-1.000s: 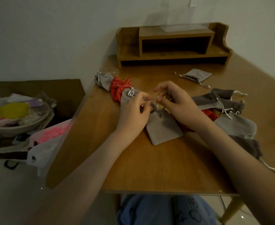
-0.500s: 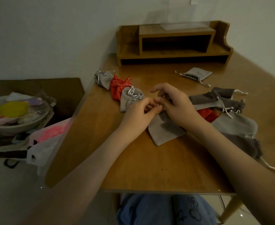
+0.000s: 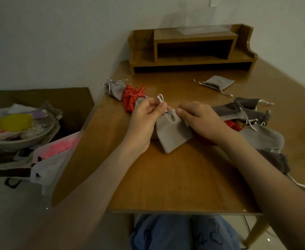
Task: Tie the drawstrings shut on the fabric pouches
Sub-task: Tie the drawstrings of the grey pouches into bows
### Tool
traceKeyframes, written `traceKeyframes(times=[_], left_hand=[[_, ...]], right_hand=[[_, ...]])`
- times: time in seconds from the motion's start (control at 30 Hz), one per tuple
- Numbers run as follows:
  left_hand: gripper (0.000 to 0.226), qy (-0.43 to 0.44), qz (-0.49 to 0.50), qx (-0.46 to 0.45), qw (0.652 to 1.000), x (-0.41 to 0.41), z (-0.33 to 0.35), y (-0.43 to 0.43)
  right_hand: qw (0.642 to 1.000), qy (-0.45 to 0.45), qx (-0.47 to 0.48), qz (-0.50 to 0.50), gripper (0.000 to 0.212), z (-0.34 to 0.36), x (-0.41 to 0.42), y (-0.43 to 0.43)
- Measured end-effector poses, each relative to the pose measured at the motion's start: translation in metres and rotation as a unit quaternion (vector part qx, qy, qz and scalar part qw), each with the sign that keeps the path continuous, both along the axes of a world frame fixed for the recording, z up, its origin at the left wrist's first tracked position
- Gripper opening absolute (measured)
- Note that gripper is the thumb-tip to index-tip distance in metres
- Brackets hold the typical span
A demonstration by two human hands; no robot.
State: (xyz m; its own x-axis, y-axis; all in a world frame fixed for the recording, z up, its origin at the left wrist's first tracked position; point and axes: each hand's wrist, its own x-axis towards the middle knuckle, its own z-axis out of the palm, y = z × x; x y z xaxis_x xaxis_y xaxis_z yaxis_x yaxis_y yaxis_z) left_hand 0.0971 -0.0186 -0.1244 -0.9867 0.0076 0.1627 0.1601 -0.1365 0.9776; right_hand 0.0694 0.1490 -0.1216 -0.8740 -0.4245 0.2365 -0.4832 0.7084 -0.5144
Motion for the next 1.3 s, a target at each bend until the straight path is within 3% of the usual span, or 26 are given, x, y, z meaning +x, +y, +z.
traceKeyframes(times=[0.13,0.27,0.37,0.53,0.67,0.87,1.17,1.3], left_hand=[[0.009,-0.036,-0.032,0.060,0.997,-0.003,0.002,0.001],[0.014,-0.061,-0.055,0.077,0.994,-0.003,0.001,0.002],[0.014,-0.063,-0.053,0.041,0.996,-0.004,0.000,0.002],[0.022,-0.090,-0.006,-0.022,0.996,-0.007,-0.006,0.002],[0.022,-0.124,-0.011,-0.024,0.992,-0.006,-0.006,0.001],[0.017,-0.100,0.002,-0.047,0.994,-0.001,0.000,0.002],[0.014,-0.025,0.038,-0.227,0.973,-0.001,-0.007,0.000],[0.024,-0.024,0.025,-0.138,0.990,-0.003,-0.004,0.001]], right_hand=[[0.999,-0.005,-0.052,-0.006,0.025,0.001,0.002,-0.003],[0.976,-0.095,-0.193,-0.026,0.030,0.005,0.005,-0.006],[0.933,-0.179,-0.311,-0.032,0.035,0.006,0.007,-0.007],[0.908,-0.202,-0.368,0.009,0.023,0.010,0.007,-0.007],[0.914,-0.188,-0.348,0.085,0.019,0.009,0.009,-0.010],[0.943,-0.139,-0.295,0.071,0.014,0.006,0.011,-0.014],[0.988,0.004,-0.134,0.079,0.013,0.000,0.000,-0.010],[0.987,0.015,-0.141,0.071,0.017,0.005,-0.002,-0.005]])
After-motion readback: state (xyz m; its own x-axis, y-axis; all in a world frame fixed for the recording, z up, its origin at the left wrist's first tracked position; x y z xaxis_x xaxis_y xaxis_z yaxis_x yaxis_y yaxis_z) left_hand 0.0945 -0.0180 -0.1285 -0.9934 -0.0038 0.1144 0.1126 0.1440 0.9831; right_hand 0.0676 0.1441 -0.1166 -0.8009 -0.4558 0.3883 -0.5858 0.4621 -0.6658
